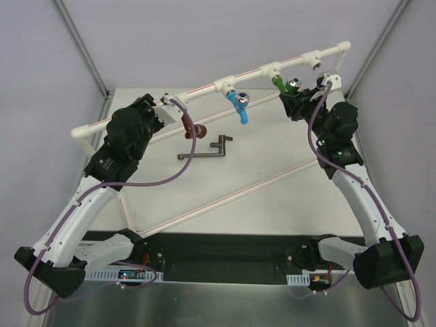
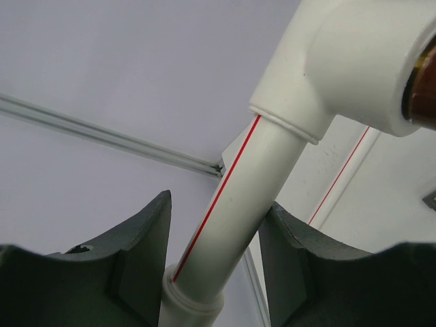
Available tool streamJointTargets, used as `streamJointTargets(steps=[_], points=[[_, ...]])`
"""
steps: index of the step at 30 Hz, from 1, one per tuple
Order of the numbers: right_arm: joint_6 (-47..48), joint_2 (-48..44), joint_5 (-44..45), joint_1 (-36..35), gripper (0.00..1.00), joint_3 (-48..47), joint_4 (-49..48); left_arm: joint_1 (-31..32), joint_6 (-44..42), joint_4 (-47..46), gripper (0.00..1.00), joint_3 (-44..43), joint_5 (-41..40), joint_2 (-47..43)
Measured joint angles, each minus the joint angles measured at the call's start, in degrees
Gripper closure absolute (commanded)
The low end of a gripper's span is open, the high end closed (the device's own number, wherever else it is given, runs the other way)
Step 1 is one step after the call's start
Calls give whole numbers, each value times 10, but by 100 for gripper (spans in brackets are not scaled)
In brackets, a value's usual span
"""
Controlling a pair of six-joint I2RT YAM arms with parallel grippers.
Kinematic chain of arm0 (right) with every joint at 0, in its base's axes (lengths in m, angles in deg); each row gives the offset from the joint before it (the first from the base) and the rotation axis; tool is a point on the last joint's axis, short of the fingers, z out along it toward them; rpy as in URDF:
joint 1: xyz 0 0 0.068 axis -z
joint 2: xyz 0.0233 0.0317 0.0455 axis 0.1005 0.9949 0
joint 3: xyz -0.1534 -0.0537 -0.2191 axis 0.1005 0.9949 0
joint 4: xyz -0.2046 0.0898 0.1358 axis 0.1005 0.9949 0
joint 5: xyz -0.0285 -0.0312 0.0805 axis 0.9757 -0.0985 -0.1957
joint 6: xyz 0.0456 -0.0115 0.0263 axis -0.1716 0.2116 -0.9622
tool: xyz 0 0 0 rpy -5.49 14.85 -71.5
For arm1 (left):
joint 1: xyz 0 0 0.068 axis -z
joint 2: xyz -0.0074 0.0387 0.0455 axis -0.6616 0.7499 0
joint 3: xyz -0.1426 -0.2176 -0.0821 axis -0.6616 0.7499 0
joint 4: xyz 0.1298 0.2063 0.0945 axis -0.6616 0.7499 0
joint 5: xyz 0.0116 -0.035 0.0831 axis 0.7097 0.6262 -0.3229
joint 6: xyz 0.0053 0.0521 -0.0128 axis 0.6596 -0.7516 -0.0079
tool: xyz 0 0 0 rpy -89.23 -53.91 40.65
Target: Install the water faucets
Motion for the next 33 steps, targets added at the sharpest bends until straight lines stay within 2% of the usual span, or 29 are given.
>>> streamJointTargets(steps=[22, 33], points=[[-312, 35, -4, 26, 98, -19, -11, -4, 0, -9, 100, 3, 0, 0], [-437, 45, -13, 34, 98, -17, -23, -4, 0, -13, 100, 5, 2, 0]])
